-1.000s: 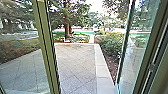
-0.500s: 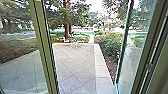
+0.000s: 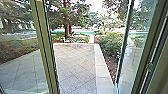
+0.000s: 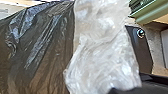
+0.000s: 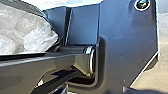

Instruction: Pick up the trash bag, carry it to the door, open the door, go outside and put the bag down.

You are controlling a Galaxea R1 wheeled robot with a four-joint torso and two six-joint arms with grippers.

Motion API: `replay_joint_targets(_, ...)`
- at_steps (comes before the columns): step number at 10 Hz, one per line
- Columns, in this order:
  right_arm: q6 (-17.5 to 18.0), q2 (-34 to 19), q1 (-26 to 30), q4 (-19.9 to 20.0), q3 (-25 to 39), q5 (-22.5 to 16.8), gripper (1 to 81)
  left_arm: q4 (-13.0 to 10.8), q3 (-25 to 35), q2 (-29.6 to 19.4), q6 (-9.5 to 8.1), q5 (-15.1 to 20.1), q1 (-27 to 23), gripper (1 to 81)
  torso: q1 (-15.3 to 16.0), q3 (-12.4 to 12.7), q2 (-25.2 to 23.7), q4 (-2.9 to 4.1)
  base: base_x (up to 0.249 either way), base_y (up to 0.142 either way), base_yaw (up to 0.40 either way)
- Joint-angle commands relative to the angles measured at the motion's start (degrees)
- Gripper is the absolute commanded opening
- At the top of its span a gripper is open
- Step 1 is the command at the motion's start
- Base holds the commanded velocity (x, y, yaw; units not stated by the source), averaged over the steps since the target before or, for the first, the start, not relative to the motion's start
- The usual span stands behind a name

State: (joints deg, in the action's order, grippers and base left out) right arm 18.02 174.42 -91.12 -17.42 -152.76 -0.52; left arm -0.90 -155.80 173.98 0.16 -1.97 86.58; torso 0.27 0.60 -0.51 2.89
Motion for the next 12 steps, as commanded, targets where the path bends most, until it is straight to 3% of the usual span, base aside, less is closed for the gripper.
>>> replay_joint_targets(1, -0.18, 0.77, 2.57, -0.51, 0.28, -2.82, 81.1, 0.29, -0.04, 0.05, 0.28, 2.68, -3.03, 1.0, 0.0, 0.0, 0.0, 0.0, 0.0, 0.0, 0.0)
replay_joint_targets(12, -0.18, 0.78, 2.21, -0.51, 0.11, -2.82, 81.1, 0.37, -0.04, 0.14, 0.28, 2.67, -3.03, 1.0, -0.13, 0.02, -0.07, 0.0, 0.112, 0.0, 0.0)
